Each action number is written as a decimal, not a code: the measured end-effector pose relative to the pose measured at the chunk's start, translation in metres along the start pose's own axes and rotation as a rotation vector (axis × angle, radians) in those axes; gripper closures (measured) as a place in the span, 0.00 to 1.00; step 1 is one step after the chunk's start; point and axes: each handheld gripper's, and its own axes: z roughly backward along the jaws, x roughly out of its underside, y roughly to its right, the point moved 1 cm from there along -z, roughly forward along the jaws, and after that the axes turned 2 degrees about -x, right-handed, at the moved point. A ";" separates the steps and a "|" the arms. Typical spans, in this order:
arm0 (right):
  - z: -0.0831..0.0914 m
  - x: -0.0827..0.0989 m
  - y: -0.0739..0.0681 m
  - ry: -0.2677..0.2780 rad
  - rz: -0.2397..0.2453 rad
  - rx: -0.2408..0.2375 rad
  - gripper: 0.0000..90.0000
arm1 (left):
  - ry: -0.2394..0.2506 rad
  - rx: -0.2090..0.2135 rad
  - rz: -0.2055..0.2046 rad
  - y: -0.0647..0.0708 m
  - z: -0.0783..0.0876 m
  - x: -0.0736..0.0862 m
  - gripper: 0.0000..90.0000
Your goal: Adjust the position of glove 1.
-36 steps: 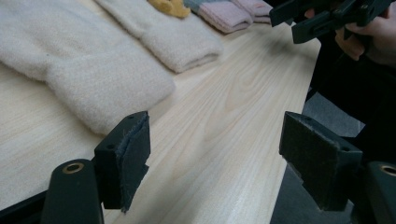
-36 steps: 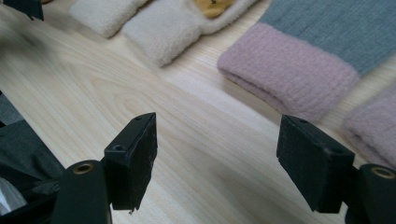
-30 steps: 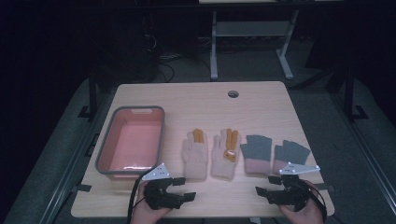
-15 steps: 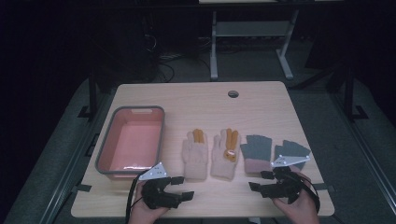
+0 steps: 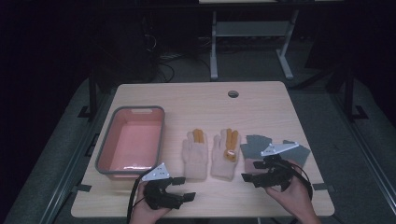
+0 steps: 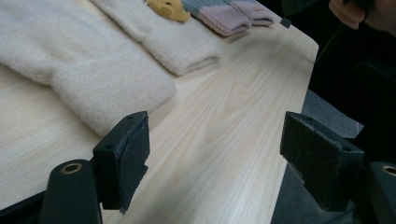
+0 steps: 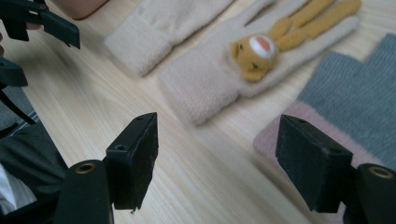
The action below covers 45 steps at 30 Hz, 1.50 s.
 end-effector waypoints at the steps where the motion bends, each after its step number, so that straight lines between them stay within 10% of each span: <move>1: 0.000 -0.003 0.000 -0.008 0.002 0.001 0.33 | -0.003 0.001 -0.005 0.000 0.000 0.000 0.27; 45: -0.071 -0.081 0.011 -0.184 0.052 0.022 0.37 | -0.001 0.007 -0.027 0.003 -0.002 -0.001 0.27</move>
